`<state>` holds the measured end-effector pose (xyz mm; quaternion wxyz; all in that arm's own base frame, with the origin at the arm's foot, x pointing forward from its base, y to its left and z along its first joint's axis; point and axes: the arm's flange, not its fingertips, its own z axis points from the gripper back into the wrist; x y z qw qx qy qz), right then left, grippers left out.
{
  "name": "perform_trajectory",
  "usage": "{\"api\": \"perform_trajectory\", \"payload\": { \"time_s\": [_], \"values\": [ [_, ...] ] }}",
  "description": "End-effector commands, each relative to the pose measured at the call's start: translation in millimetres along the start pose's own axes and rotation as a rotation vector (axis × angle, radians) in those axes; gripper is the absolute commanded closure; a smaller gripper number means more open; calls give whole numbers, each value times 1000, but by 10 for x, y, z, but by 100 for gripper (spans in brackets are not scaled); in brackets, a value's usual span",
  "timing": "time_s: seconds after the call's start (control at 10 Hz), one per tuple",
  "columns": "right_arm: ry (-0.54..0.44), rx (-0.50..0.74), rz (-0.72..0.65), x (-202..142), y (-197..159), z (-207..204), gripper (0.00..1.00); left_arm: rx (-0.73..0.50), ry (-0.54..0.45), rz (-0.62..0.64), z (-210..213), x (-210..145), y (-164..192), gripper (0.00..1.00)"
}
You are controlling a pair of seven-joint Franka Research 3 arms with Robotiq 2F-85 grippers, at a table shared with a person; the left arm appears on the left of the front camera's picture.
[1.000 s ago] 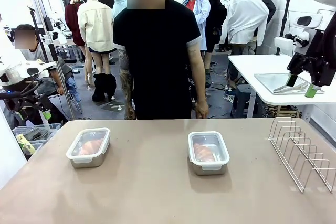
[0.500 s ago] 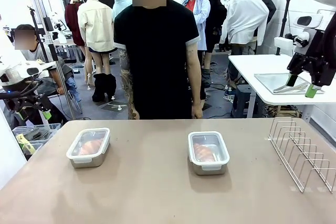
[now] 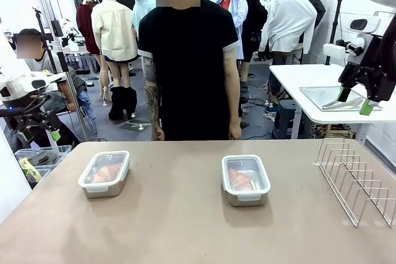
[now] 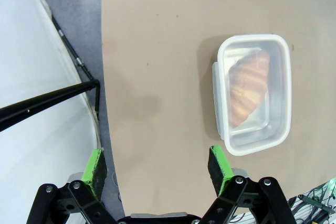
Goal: Place the bread in airtight containers.
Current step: Release when the human grabs the Airtight Container lid.
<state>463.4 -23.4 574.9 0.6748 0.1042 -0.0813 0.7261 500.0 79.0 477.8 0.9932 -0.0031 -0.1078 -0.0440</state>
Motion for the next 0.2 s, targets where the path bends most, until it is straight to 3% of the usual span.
{"api": "perform_trajectory", "payload": {
  "time_s": [0.0,0.1],
  "values": [
    [20,-6,-13,0,-9,-24,0,27,-8,14,3,-4,-4,0],
    [20,-6,-13,0,-9,-24,0,27,-8,14,3,-4,-4,0]
  ]
}}
